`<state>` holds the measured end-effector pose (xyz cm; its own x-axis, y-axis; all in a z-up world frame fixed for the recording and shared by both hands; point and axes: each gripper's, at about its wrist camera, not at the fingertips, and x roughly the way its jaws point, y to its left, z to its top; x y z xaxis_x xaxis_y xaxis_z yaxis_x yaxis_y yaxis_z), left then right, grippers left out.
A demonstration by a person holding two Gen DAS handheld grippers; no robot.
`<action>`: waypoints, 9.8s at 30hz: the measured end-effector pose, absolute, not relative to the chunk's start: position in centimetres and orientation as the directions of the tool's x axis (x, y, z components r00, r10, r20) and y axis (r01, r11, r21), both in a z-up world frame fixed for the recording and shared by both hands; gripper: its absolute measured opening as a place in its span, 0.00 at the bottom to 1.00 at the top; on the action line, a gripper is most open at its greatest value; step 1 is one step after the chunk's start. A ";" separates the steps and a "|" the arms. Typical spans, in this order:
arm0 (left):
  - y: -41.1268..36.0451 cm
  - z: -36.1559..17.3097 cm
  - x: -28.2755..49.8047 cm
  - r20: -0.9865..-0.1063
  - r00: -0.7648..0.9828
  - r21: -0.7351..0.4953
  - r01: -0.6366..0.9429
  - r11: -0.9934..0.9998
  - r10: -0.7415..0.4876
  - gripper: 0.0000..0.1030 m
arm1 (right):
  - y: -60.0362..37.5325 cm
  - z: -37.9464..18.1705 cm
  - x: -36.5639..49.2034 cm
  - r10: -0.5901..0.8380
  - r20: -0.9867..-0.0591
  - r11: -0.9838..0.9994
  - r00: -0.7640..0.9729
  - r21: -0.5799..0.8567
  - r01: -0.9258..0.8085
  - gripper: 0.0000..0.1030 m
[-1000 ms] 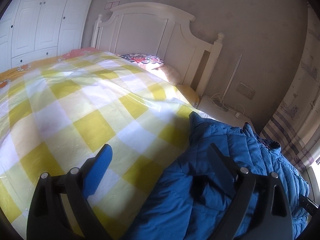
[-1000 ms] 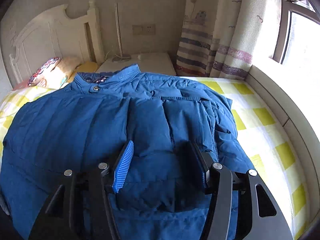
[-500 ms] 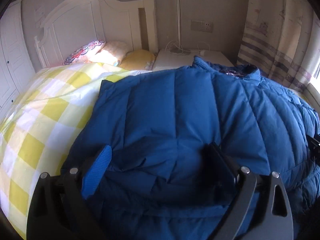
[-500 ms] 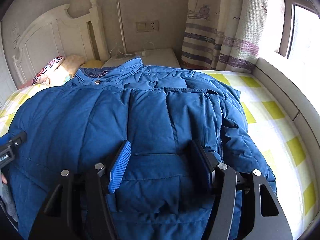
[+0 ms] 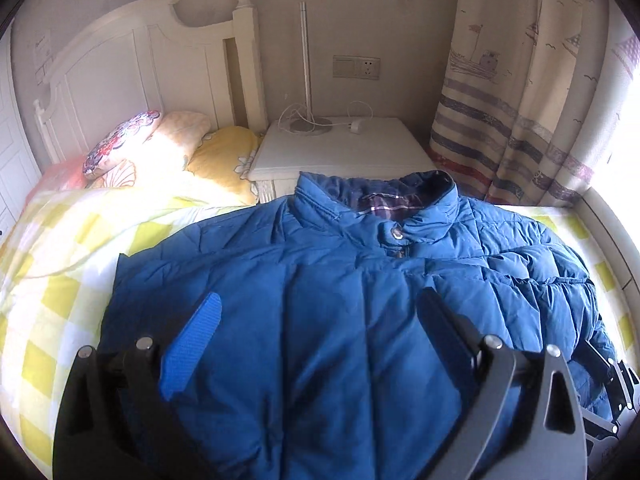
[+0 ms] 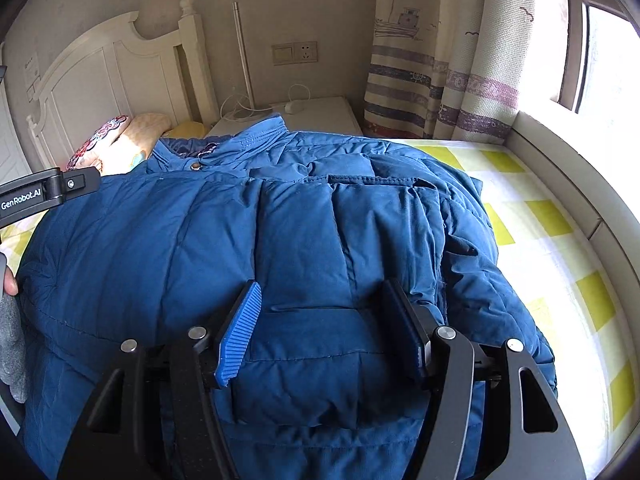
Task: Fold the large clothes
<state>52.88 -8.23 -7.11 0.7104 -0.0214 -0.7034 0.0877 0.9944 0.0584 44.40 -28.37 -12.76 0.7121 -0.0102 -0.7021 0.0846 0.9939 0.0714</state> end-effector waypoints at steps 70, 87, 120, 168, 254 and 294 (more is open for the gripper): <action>-0.1 -12.9 37.3 -0.784 0.619 0.098 0.050 0.994 0.046 0.98 | -27.1 -13.1 34.2 -0.030 -0.797 0.998 0.603 0.006 0.058 0.86; 0.3 -13.5 37.8 -0.809 0.586 0.065 0.038 0.997 0.031 0.98 | -23.4 -13.5 30.9 0.007 -0.810 0.996 0.586 -0.044 -0.073 0.90; 0.3 -12.7 24.7 -0.722 0.689 0.173 0.093 0.981 0.062 0.98 | -24.7 -13.1 20.3 -0.056 -0.743 0.993 0.667 -0.110 -0.039 0.90; 5.5 -14.6 10.0 -0.630 0.774 0.066 0.142 0.988 -0.069 0.98 | -23.9 -14.3 9.4 0.096 -0.639 0.987 0.763 -0.038 -0.156 0.92; 20.6 1.3 16.3 -0.151 0.678 -0.739 0.406 0.538 -0.719 0.13 | -34.6 0.1 9.3 0.603 -0.078 0.673 0.794 0.583 -0.454 0.17; 18.6 -11.0 39.8 -0.658 0.580 -0.414 0.253 0.874 -0.480 0.31 | -34.3 -10.5 34.9 0.424 -0.648 0.905 0.632 0.323 -0.276 0.41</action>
<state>39.78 18.57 -10.96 0.5805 -0.4797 -0.6579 0.2533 0.8743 -0.4140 34.95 -34.34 -10.46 0.6324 0.4240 -0.6483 -0.2760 0.9053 0.3228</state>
